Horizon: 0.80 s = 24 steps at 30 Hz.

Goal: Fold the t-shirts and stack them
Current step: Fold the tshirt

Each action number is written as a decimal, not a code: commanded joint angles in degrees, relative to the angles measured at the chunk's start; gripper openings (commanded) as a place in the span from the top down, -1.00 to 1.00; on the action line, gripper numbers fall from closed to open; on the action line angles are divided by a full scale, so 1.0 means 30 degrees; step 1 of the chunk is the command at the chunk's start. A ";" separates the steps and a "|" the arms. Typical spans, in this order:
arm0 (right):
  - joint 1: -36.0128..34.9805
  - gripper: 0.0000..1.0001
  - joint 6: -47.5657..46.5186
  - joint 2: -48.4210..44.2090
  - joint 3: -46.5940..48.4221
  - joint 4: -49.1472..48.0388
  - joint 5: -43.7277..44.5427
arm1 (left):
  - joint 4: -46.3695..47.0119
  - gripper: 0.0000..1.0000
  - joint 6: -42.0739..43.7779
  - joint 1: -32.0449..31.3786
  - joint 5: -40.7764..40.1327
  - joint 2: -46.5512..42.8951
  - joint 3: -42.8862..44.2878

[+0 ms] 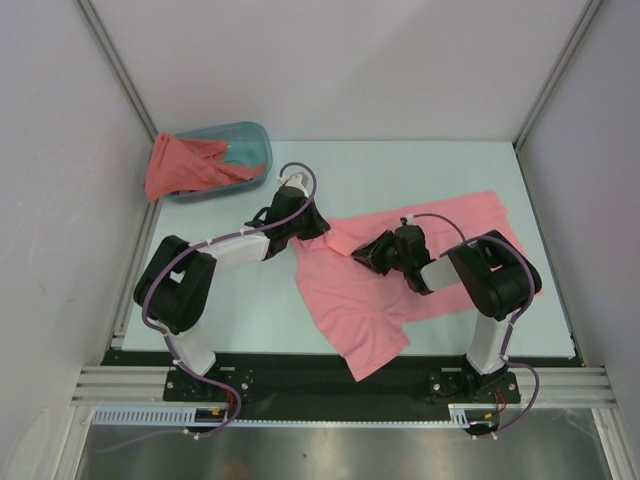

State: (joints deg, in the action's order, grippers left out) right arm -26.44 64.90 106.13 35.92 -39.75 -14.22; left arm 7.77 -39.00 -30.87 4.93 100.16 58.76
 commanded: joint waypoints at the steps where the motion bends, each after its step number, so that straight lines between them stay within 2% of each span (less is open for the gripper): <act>1: -0.0269 0.48 0.0571 0.0220 0.0592 0.0883 0.1691 | 0.0954 0.99 -0.0123 0.0096 0.0290 -0.0193 0.0657; 8: -0.0680 0.48 0.1333 0.0191 0.0916 0.2494 0.3388 | 0.1101 0.99 -0.0270 0.0096 0.0466 -0.0310 0.0569; 13: -0.1031 0.55 0.1656 0.0454 0.1063 0.2702 0.4035 | 0.1131 0.99 -0.0241 0.0096 0.0525 -0.0369 0.0452; 17: -0.1090 0.75 0.1686 0.0718 0.0975 0.2351 0.4212 | 0.1219 0.99 -0.0154 0.0096 0.0525 -0.0486 0.0276; 18: -0.1061 0.88 0.1570 0.0776 0.0946 0.2264 0.4154 | 0.1219 0.99 -0.0124 0.0096 0.0525 -0.0515 0.0276; 20: -0.1061 0.98 0.1394 0.0632 0.0917 0.2204 0.4095 | 0.1160 0.99 -0.0065 0.0096 0.0525 -0.0544 0.0276; 24: -0.1003 1.00 0.0107 -0.0479 0.1150 0.3050 0.3978 | 0.1043 0.99 0.0023 0.0096 0.0642 -0.0720 0.0218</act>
State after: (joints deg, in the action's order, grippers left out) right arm -29.41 69.14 106.37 38.50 -35.42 -4.91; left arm 8.88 -39.07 -30.85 6.17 100.14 58.74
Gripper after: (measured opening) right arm 0.010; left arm 0.006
